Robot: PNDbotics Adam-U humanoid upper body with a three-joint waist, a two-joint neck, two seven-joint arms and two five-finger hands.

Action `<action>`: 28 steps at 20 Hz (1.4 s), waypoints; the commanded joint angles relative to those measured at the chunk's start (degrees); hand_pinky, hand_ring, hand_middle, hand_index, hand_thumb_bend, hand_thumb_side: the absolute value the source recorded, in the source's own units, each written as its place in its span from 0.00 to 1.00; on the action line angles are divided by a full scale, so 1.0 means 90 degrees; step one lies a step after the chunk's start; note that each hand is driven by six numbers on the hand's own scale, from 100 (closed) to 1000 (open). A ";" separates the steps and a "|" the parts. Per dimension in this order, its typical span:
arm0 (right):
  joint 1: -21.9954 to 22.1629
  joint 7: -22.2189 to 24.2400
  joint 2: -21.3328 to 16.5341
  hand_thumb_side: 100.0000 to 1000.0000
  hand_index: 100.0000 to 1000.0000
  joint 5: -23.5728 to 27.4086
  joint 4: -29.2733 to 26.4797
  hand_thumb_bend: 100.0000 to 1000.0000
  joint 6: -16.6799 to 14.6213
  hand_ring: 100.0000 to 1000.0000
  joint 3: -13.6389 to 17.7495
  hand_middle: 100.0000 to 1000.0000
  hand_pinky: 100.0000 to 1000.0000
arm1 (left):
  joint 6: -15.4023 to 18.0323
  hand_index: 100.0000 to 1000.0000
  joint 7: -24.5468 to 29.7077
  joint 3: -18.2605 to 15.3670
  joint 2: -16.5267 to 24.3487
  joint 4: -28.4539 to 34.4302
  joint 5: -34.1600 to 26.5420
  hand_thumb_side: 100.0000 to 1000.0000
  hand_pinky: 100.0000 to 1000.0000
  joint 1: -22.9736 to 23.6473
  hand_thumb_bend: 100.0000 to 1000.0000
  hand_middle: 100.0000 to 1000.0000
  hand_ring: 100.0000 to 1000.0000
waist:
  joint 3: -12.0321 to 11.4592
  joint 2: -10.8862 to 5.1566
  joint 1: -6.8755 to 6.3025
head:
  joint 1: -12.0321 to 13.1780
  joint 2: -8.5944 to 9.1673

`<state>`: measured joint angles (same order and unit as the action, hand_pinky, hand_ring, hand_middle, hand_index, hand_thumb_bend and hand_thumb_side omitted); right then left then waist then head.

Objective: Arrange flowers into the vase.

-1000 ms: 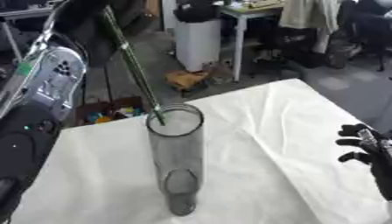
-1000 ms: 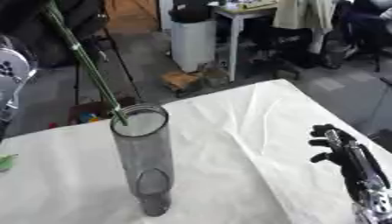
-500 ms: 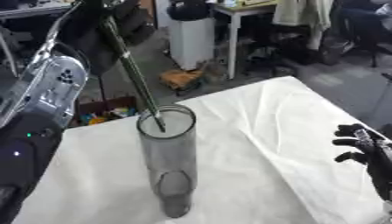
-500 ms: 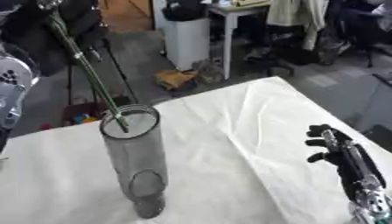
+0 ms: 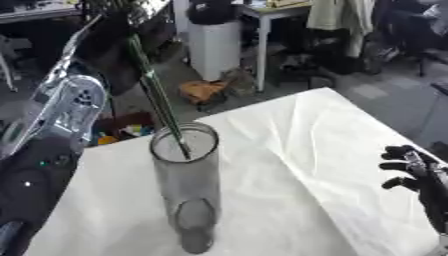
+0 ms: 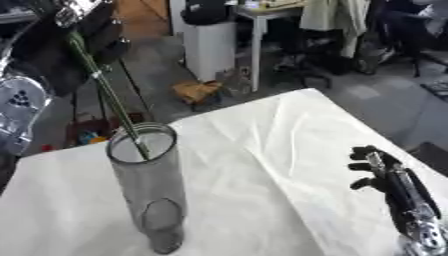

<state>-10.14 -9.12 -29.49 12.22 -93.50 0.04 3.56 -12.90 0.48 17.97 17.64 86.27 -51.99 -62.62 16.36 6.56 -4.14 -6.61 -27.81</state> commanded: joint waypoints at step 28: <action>-0.0118 0.0073 -0.0075 0.82 0.75 -0.0023 -0.0040 0.00 -0.0023 0.68 0.0072 0.66 0.42 | 0.0295 0.21 0.0784 0.0233 -0.0086 -0.0359 0.1459 0.00 0.08 0.0163 0.70 0.11 0.00 | 0.0034 0.0015 0.0078 | -0.0061 0.0088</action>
<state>-10.44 -8.59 -28.99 12.22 -93.47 -0.02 3.56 -10.62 6.93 20.25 16.60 82.46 -39.84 -60.24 16.63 7.40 -4.13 -7.03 -27.55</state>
